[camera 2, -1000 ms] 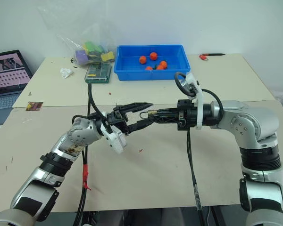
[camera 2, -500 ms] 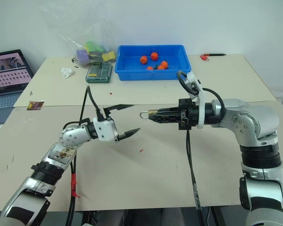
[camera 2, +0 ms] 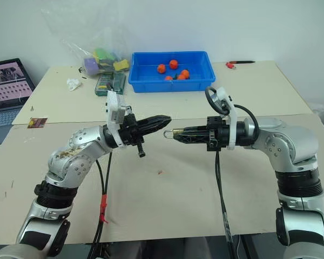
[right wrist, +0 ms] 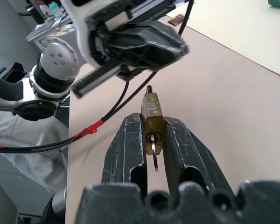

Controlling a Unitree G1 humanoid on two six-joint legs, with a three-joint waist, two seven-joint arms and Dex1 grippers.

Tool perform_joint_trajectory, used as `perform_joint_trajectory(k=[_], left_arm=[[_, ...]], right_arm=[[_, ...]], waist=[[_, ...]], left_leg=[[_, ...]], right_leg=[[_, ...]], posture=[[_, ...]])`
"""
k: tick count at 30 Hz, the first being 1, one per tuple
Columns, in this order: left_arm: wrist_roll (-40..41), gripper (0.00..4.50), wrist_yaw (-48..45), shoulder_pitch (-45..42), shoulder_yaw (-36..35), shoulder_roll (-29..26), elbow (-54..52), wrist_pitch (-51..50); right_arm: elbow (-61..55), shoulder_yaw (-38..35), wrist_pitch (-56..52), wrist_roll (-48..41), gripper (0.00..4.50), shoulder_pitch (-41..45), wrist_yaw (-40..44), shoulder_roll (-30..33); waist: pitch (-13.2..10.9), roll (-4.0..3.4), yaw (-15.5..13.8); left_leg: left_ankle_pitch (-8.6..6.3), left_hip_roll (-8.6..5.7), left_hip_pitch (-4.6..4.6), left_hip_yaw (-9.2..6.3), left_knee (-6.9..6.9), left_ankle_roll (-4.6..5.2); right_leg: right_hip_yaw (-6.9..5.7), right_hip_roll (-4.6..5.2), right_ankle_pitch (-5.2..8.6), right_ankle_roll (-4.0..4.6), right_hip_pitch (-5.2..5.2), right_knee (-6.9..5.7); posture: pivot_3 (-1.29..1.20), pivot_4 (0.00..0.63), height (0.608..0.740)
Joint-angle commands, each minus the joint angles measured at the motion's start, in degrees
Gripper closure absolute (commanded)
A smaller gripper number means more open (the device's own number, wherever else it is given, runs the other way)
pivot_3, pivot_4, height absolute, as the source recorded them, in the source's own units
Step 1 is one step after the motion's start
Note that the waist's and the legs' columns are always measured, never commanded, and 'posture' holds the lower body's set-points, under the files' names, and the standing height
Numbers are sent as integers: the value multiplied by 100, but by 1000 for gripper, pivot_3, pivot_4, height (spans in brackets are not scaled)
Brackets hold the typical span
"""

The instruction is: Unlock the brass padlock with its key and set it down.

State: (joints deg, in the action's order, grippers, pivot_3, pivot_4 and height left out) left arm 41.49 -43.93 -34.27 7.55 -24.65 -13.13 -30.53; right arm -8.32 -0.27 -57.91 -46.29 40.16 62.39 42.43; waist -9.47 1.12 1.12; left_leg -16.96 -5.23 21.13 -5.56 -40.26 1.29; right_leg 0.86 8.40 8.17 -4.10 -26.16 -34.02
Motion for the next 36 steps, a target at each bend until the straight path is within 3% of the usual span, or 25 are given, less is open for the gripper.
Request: perform_joint_trajectory(k=[1, 30, 36], left_arm=[[162, 4468, -89, -64, -144, -127, -353, -337], [-546, 4468, -365, 86, -54, 56, -252, -318], [-660, 4468, -379, 141, -70, 4, -257, -343]], right_arm=[[-91, -126, 145, -34, 4347, 92, 58, 20], [-324, -423, -319, -599, 4347, 485, -200, 26], [-181, -324, -124, -369, 4347, 367, -38, 168]], waist=[[0, 0, -12], [0, 1, -41], [0, 1, -43]], left_leg=[[0, -1, 0, 0, 0, 0], [1, 1, 3, 0, 1, -3], [1, 1, 3, 1, 1, -2]], right_leg=[[0, 0, 0, 0, 0, 0], [2, 1, 0, 1, 1, 3], [2, 1, 0, 1, 1, 3]], posture=[[0, 150, 740], [0, 150, 740], [0, 150, 740]])
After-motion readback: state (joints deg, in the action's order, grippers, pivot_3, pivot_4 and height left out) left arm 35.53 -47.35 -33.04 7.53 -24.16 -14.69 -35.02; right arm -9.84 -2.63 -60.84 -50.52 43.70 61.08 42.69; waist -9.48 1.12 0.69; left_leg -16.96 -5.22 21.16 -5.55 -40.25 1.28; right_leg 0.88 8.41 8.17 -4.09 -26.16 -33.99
